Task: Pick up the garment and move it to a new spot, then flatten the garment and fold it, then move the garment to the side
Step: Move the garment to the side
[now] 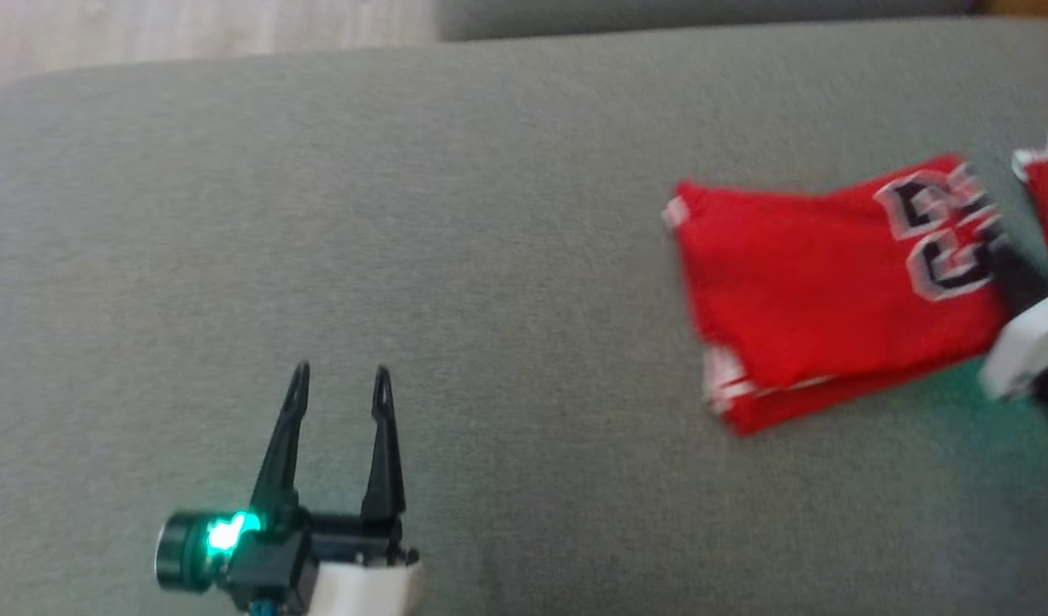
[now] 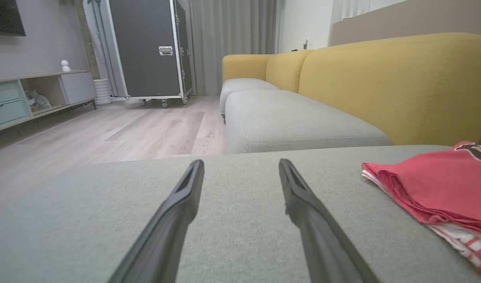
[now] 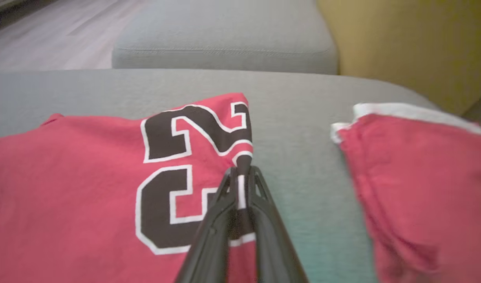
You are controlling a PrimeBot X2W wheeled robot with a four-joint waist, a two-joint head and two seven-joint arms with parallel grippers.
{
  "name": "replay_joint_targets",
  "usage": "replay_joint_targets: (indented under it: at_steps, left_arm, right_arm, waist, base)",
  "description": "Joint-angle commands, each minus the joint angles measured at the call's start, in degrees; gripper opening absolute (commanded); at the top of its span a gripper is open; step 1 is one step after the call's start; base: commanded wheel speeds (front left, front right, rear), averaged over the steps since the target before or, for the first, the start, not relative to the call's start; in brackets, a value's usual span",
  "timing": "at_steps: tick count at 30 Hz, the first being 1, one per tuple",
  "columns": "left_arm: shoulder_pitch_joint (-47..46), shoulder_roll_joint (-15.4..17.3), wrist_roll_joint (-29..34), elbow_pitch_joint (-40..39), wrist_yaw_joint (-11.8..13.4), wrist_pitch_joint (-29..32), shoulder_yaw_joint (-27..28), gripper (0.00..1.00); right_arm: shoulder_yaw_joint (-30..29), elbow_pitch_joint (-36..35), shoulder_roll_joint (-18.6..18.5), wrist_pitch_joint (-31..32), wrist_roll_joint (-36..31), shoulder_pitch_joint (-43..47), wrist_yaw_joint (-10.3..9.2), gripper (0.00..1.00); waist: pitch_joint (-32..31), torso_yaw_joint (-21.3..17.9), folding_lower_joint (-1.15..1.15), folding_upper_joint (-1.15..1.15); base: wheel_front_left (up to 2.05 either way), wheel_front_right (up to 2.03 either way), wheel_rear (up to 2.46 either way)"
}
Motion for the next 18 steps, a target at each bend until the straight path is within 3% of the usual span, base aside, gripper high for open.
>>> replay_joint_targets:
  at_steps: [1,8,18]
  left_arm:
    - [-2.44,-0.4,0.28,-1.86,0.26,-0.29,1.21,1.0]
    - [-5.99,-0.4,-0.23,-1.99,-0.1,-0.29,1.0,1.0]
    - [-10.62,-0.4,-0.77,-2.64,-1.11,-0.29,0.2,1.0]
  right_arm:
    - [-0.23,-1.86,-3.12,0.05,-0.53,-1.01,-0.04,0.0]
    - [-5.3,-6.58,-14.09,3.06,-2.98,-2.71,-0.04,0.0]
    - [-18.46,-6.33,-23.28,4.45,-7.82,-2.24,-0.04,0.0]
  waist:
    - [2.23,-2.1,0.0,0.0]
    - [6.36,-4.72,0.0,0.0]
    - [11.29,-4.9,0.0,0.0]
  base:
    - [0.0,0.0,0.0]
    - [0.0,0.0,0.0]
    - [0.0,0.0,0.0]
